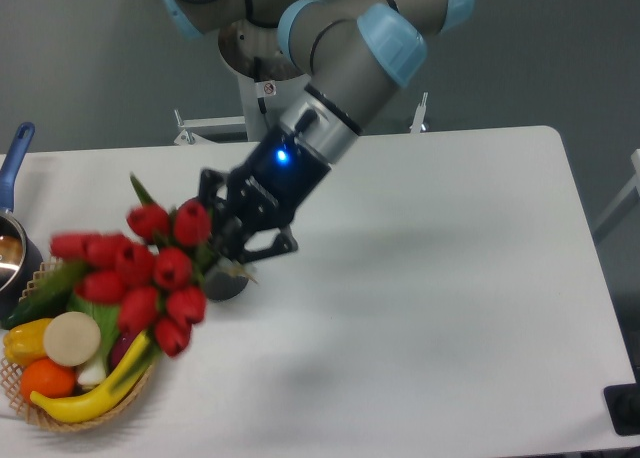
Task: Insert the flowers into the vase
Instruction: 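Lift the tulips and swing the stems over the vase opening, then lower the tulip stems down into the black vase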
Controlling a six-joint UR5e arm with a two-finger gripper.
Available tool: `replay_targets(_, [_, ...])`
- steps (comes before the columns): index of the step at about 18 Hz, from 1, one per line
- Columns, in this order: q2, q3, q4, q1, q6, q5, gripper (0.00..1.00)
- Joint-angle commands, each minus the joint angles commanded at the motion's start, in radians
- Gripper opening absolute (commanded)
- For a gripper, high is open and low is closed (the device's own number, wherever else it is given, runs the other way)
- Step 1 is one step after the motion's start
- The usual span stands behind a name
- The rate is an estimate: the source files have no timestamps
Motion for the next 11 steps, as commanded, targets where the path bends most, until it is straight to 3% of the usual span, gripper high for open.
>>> replay_targets(5, [0.124,-0.155,0.006,0.034,0.038,-0.060,0.00])
replay_targets(8, [0.154,-0.213,0.008,0.042,0.054,-0.066,0.00])
replay_targets(11, [0.160,-0.276,0.008,0.043,0.155,-0.077,0.00])
